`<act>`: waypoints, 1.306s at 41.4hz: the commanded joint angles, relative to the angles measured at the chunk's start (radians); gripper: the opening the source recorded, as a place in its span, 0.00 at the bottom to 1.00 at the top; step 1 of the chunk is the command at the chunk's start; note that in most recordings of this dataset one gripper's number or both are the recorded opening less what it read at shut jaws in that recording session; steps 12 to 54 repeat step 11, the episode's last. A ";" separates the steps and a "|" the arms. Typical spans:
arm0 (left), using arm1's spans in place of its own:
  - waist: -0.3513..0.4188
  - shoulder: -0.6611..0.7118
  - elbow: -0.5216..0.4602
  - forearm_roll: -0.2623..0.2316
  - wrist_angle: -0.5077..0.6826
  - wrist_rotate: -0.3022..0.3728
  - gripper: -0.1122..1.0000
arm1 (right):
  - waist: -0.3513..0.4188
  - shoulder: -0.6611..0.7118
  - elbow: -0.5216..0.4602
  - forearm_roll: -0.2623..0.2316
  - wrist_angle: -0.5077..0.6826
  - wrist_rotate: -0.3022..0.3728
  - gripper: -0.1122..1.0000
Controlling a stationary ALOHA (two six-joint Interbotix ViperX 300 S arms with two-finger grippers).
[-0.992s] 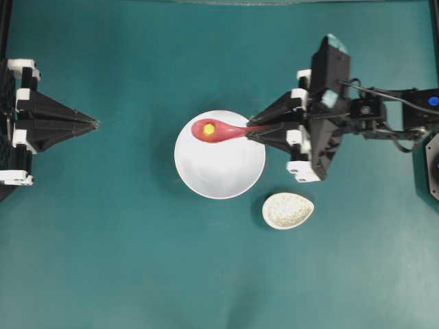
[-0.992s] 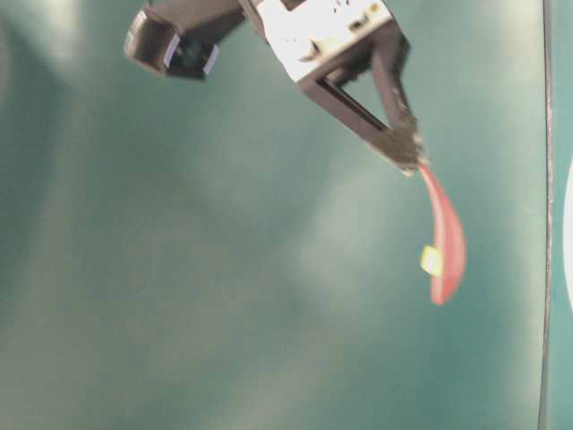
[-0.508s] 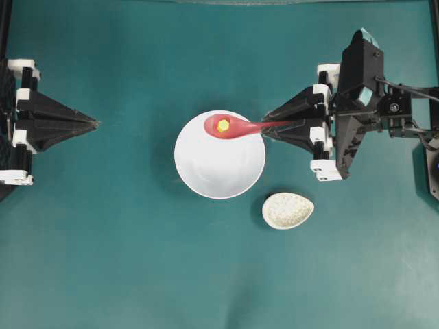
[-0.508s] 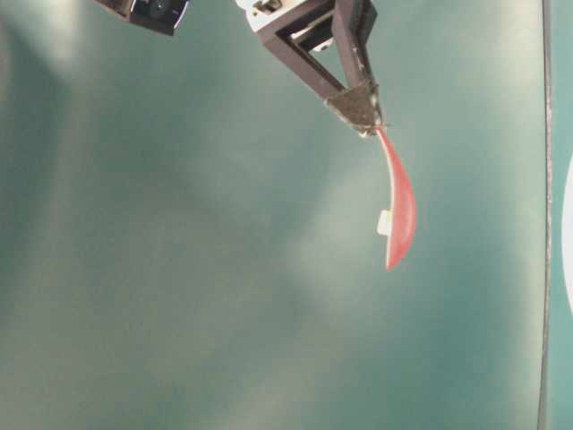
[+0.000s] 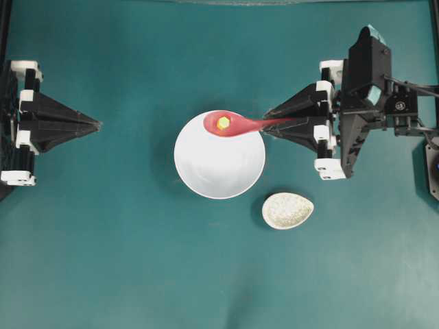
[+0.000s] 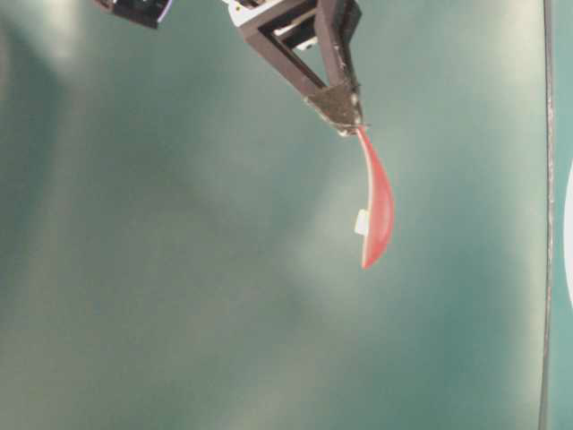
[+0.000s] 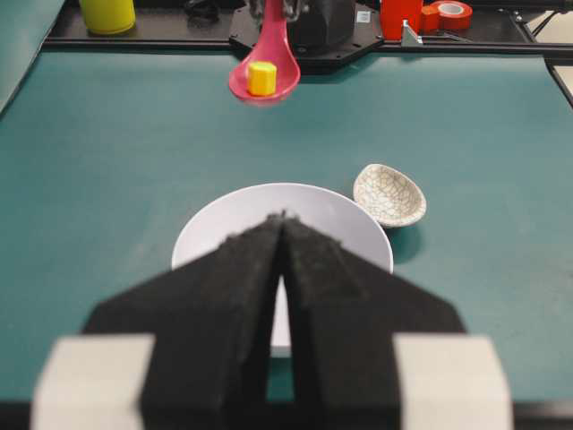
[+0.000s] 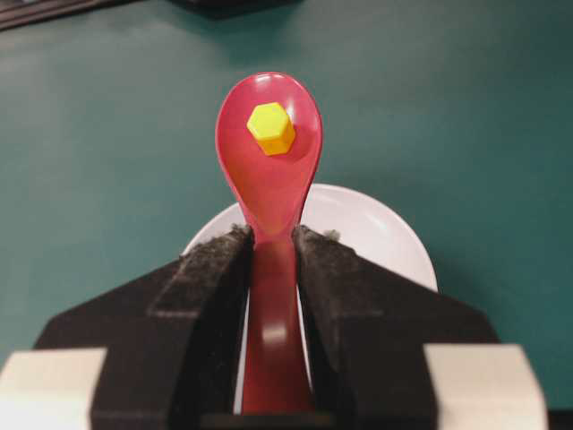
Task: Scoop the yellow hexagonal prism block from the bowl with a spoon using the right arm.
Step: 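Lift the spoon with the block up out of the bowl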
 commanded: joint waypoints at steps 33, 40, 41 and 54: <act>0.002 0.006 -0.017 -0.002 0.002 -0.002 0.11 | 0.000 -0.020 -0.018 -0.003 -0.008 0.000 0.31; 0.002 0.006 -0.017 -0.002 0.002 -0.002 0.11 | 0.000 -0.020 -0.018 -0.003 -0.008 0.000 0.31; 0.002 0.006 -0.017 -0.002 0.002 -0.002 0.11 | 0.000 -0.020 -0.018 -0.003 -0.008 0.000 0.31; 0.002 0.006 -0.017 -0.002 0.002 -0.002 0.11 | 0.000 -0.020 -0.018 -0.003 -0.008 0.000 0.31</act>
